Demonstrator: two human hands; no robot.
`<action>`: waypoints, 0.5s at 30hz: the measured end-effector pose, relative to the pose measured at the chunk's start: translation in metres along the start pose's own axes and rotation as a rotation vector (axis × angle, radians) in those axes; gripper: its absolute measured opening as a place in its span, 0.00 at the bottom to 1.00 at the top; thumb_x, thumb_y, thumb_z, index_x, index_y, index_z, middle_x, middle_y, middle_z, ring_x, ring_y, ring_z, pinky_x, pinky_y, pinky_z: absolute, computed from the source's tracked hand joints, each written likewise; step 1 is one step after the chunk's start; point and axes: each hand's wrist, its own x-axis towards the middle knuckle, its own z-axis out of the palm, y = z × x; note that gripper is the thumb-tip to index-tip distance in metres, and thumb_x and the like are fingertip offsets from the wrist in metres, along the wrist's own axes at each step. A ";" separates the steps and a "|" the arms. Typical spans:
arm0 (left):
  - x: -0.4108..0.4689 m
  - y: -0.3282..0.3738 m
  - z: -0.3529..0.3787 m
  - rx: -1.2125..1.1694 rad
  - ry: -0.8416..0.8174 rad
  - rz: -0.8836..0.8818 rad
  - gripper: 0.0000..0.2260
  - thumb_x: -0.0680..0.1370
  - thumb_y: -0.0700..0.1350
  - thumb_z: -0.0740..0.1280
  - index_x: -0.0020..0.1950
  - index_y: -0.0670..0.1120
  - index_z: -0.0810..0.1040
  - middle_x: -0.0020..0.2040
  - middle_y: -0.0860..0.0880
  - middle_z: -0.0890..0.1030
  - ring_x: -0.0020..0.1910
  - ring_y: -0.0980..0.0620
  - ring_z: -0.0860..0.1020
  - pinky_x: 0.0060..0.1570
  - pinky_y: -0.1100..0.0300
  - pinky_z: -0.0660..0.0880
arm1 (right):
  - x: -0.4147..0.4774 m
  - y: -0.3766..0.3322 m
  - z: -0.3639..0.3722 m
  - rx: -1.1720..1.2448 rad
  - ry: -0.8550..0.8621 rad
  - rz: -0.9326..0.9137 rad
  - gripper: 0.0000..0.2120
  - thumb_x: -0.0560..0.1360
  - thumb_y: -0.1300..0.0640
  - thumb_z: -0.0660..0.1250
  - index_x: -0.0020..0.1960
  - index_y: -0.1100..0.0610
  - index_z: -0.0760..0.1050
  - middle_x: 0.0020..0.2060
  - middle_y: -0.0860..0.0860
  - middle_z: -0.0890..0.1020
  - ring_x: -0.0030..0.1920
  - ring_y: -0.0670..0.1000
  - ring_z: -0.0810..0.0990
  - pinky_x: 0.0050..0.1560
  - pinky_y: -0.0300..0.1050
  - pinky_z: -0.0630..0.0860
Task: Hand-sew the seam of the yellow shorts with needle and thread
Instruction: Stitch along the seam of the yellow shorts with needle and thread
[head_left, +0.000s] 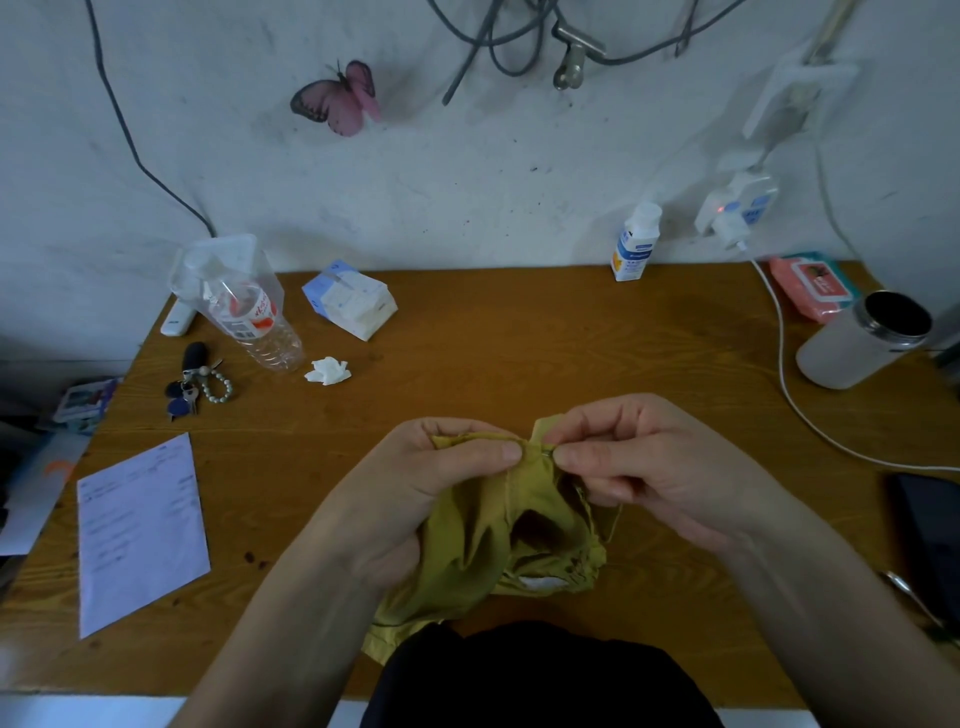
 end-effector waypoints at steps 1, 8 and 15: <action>0.001 -0.001 0.000 -0.021 -0.005 -0.013 0.03 0.63 0.37 0.74 0.35 0.39 0.84 0.31 0.42 0.83 0.28 0.48 0.82 0.30 0.59 0.79 | 0.000 0.001 0.000 0.007 -0.002 -0.005 0.05 0.68 0.60 0.68 0.40 0.57 0.82 0.19 0.46 0.69 0.21 0.42 0.64 0.27 0.36 0.60; 0.003 -0.006 0.002 -0.110 -0.039 -0.056 0.02 0.64 0.36 0.73 0.35 0.38 0.83 0.32 0.42 0.83 0.29 0.48 0.82 0.32 0.58 0.80 | -0.005 0.002 0.005 -0.088 0.033 -0.092 0.06 0.70 0.59 0.65 0.37 0.53 0.80 0.21 0.46 0.71 0.22 0.42 0.65 0.26 0.32 0.64; 0.003 -0.009 0.005 -0.119 -0.005 -0.064 0.04 0.63 0.35 0.71 0.36 0.36 0.83 0.31 0.41 0.83 0.28 0.47 0.82 0.31 0.58 0.80 | -0.009 0.006 0.010 -0.286 0.107 -0.231 0.08 0.72 0.57 0.64 0.36 0.48 0.77 0.24 0.47 0.72 0.25 0.43 0.67 0.29 0.33 0.65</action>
